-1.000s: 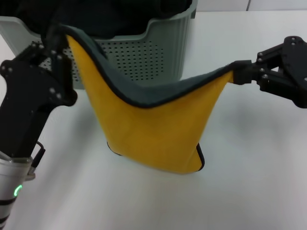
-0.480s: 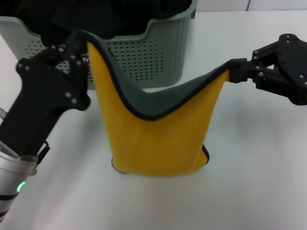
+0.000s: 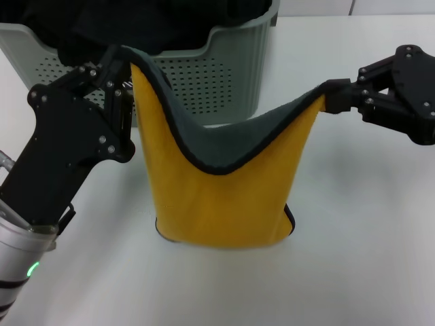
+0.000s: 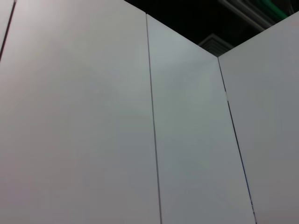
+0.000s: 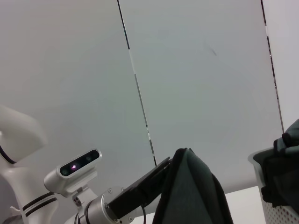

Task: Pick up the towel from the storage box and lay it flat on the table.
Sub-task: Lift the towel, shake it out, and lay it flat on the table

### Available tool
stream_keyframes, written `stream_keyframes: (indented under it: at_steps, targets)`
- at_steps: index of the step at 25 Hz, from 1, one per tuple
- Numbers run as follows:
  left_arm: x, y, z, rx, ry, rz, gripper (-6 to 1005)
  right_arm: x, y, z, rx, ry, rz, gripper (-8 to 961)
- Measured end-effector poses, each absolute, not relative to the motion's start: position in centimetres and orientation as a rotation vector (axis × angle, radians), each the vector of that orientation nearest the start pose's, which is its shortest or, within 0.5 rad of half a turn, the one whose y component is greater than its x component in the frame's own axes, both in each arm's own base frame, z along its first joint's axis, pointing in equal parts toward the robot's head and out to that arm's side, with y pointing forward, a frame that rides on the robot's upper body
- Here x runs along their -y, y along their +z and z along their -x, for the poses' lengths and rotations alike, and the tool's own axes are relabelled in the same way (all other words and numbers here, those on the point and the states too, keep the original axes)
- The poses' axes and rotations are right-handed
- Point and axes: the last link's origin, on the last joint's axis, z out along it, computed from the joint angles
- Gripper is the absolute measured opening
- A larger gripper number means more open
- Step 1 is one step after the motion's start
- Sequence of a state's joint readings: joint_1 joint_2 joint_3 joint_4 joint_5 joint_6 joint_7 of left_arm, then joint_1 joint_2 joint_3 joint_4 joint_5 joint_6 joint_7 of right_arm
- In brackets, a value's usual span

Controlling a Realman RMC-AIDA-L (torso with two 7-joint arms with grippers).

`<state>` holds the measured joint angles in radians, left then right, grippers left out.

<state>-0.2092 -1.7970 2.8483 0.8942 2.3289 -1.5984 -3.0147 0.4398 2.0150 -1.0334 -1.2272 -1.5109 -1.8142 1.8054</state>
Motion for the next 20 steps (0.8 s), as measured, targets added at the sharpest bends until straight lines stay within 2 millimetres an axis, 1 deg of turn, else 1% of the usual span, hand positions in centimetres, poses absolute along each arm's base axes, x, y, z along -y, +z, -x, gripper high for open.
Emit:
stream_keyframes:
  at_steps: [20]
  targets:
    - [-22.05,-0.6,21.95,0.089,-1.308,1.79,31,-30.78,7.78,-14.68,-0.24,1.018,2.944,39]
